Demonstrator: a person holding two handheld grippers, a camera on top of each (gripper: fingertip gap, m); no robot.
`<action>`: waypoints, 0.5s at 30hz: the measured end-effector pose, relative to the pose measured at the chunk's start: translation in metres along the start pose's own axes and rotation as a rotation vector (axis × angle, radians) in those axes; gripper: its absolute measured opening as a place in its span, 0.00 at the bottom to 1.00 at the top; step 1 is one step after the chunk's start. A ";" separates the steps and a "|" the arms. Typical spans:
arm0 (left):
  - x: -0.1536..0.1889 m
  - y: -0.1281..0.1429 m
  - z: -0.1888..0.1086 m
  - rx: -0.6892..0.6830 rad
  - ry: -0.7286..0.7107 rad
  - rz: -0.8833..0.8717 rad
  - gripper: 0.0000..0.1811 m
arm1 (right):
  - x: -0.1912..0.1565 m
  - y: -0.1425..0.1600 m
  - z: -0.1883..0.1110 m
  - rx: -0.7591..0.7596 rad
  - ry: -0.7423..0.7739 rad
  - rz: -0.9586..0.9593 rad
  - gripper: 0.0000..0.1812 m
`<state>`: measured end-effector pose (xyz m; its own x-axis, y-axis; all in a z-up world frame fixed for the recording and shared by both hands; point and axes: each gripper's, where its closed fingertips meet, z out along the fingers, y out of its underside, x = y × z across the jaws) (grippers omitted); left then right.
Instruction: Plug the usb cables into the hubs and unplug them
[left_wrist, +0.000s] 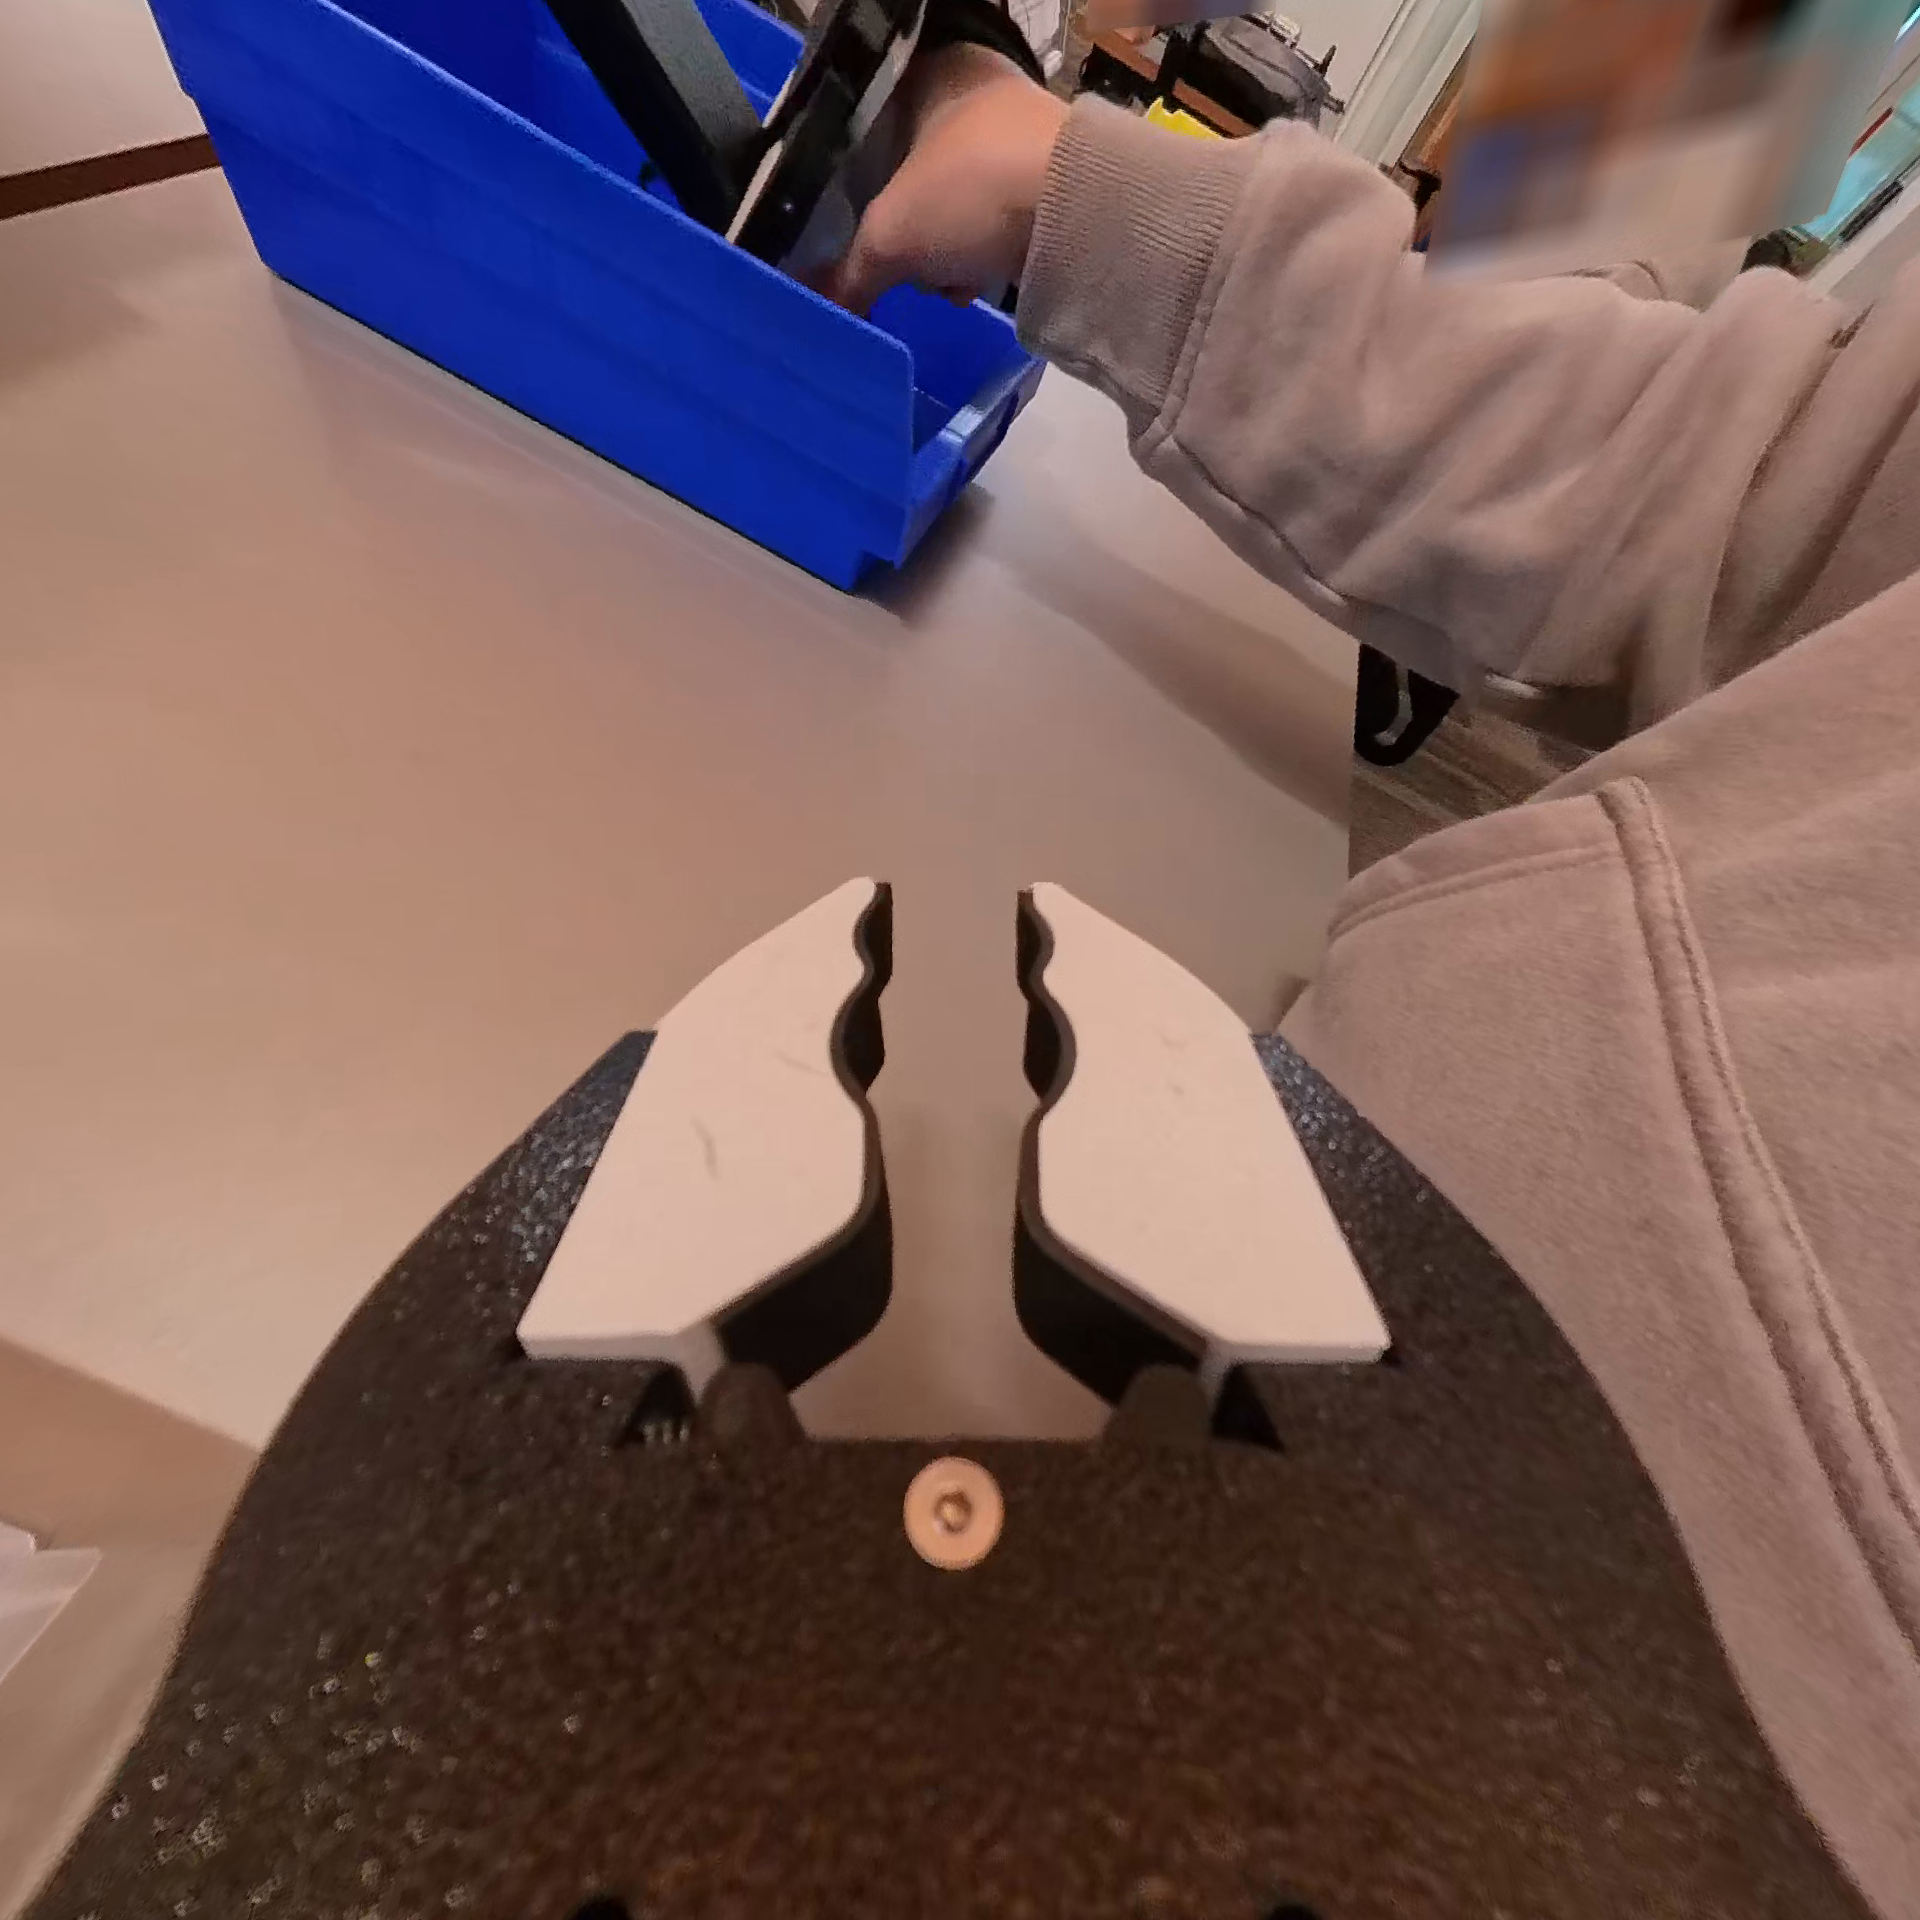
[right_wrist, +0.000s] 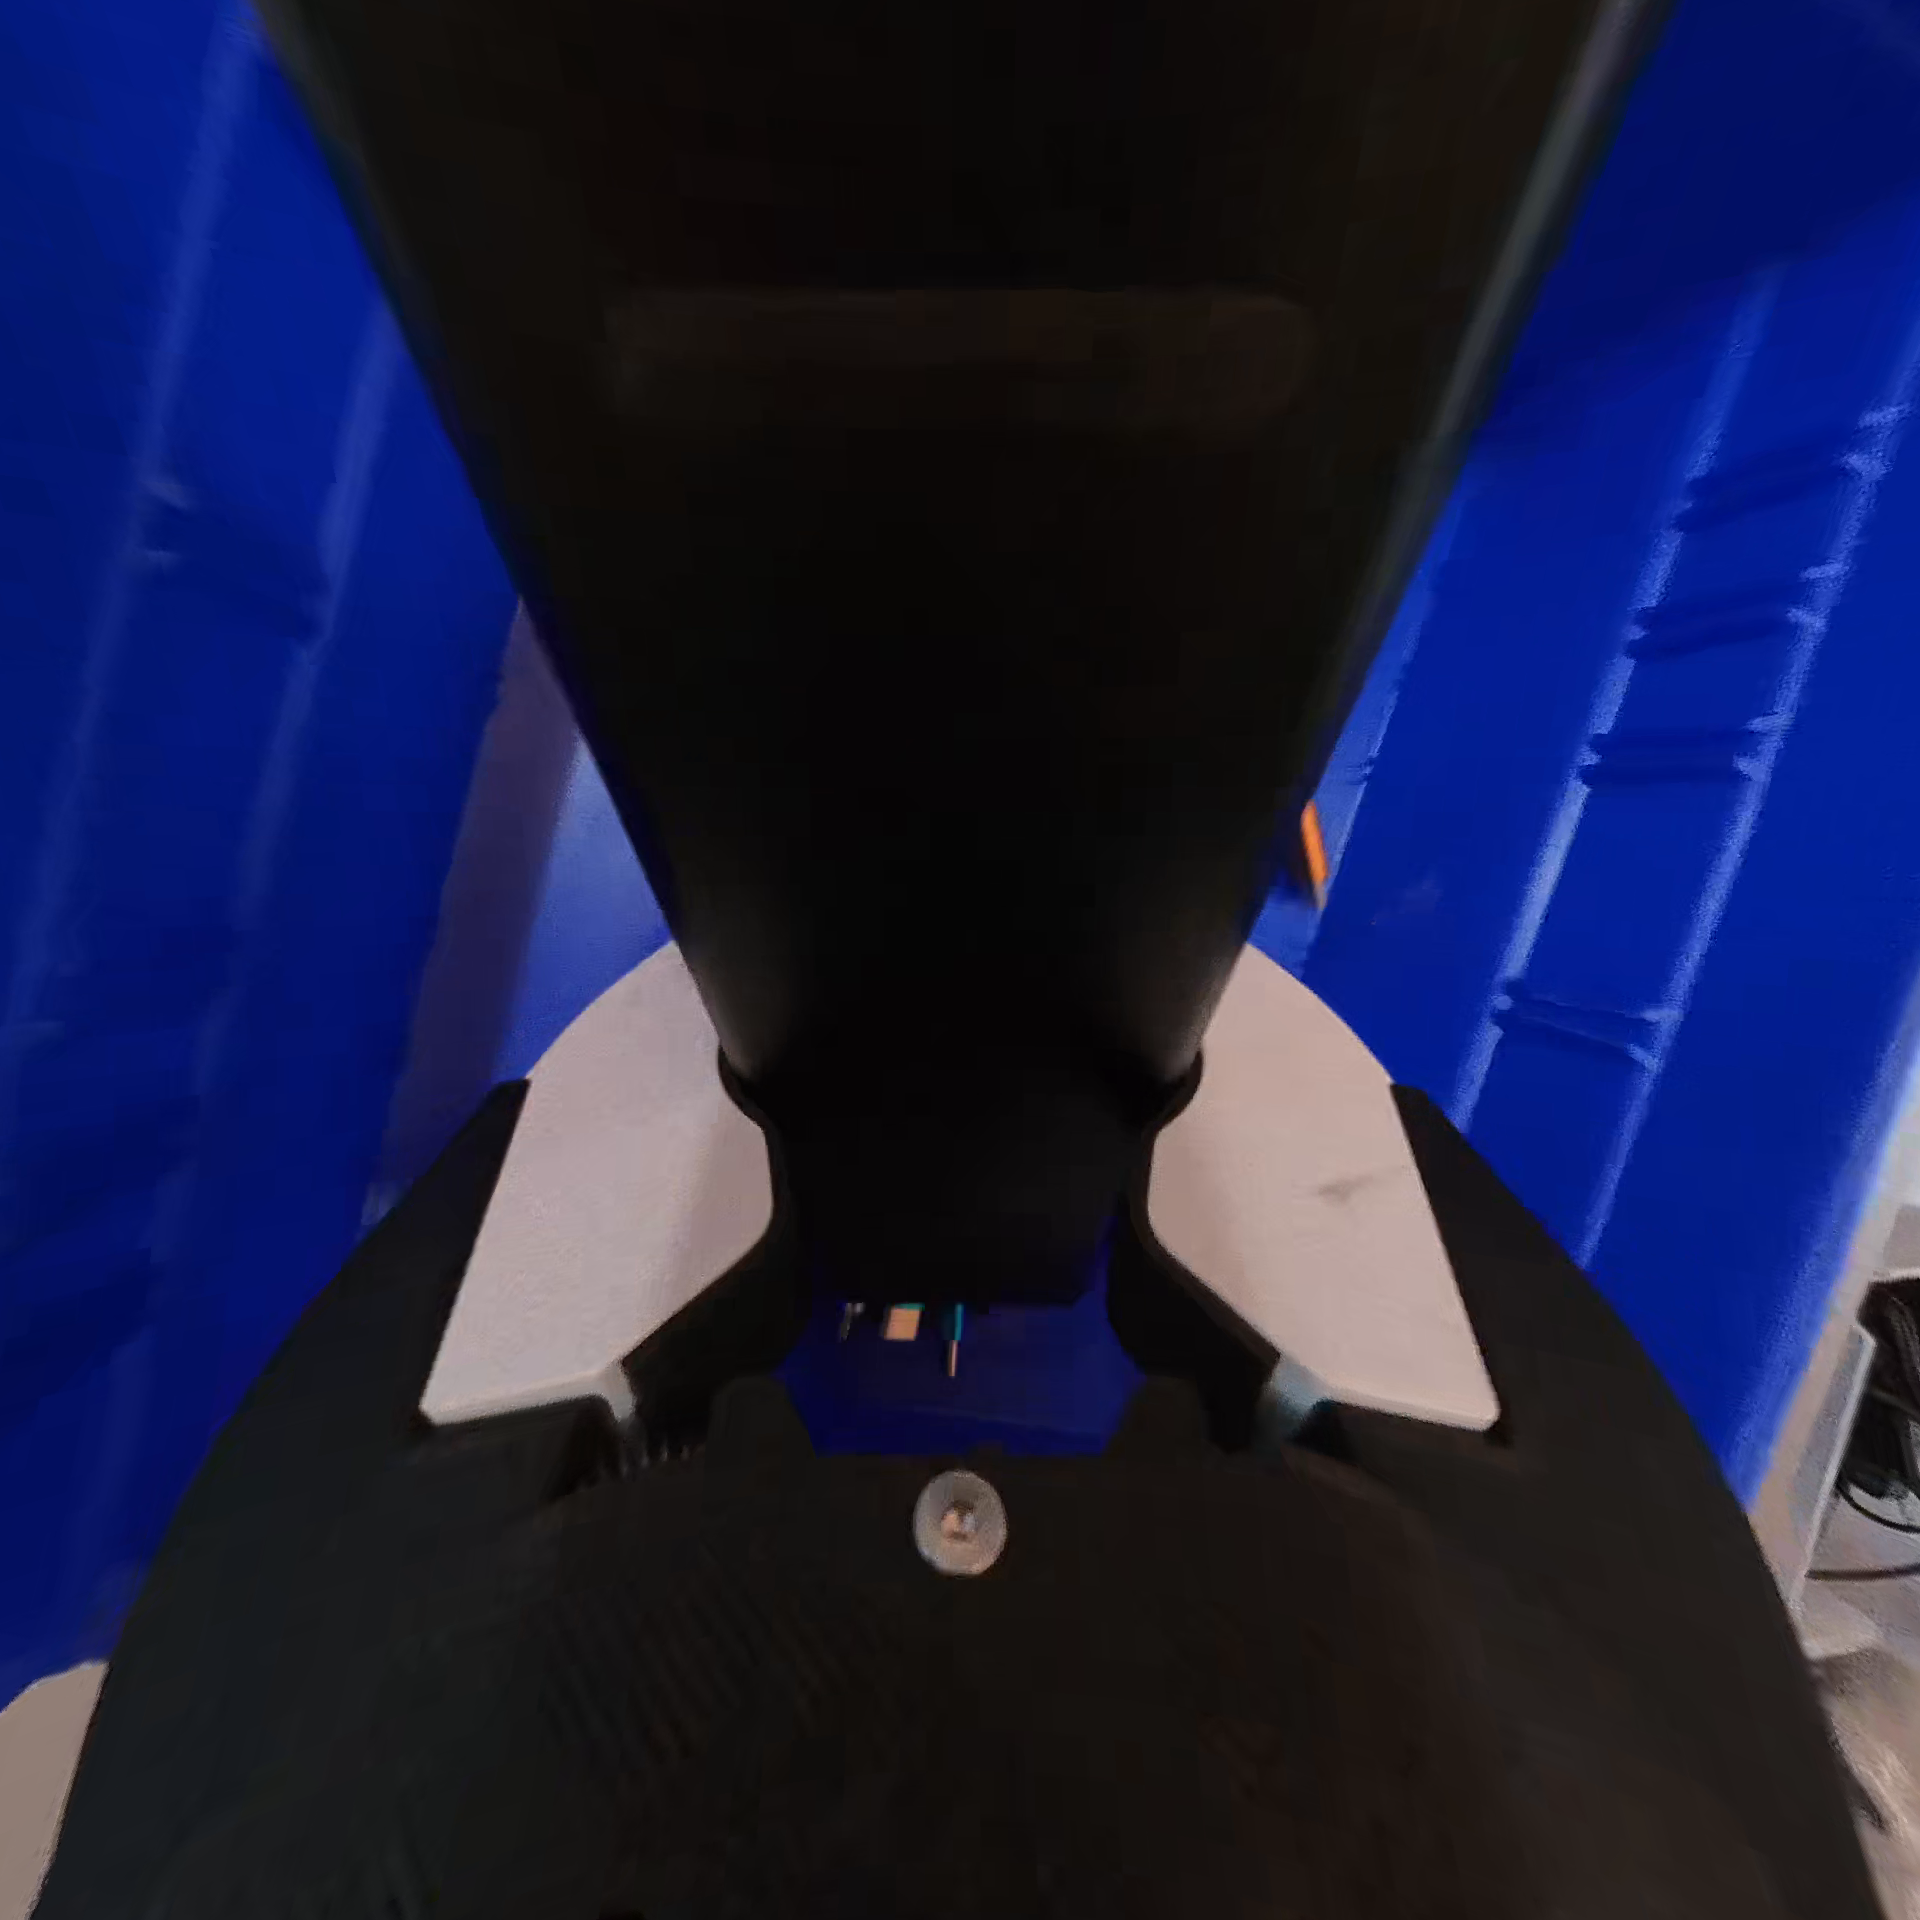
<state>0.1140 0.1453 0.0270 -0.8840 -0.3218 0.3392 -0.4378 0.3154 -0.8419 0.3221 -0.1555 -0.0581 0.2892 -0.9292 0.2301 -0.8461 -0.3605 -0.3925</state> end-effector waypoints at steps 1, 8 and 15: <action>0.000 0.001 0.000 -0.001 -0.003 0.000 0.12 | -0.003 0.000 0.005 -0.004 -0.012 -0.009 0.40; -0.009 -0.009 -0.019 0.056 -0.052 -0.003 0.12 | -0.017 0.000 0.010 -0.058 -0.001 -0.170 0.49; -0.071 -0.046 -0.087 0.098 -0.319 0.120 0.12 | -0.023 0.004 -0.016 0.000 -0.054 -0.153 0.50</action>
<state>0.1822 0.2309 0.0780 -0.8257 -0.5551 0.1003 -0.3026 0.2858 -0.9093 0.3054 -0.1342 -0.0510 0.4386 -0.8662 0.2394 -0.7901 -0.4986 -0.3566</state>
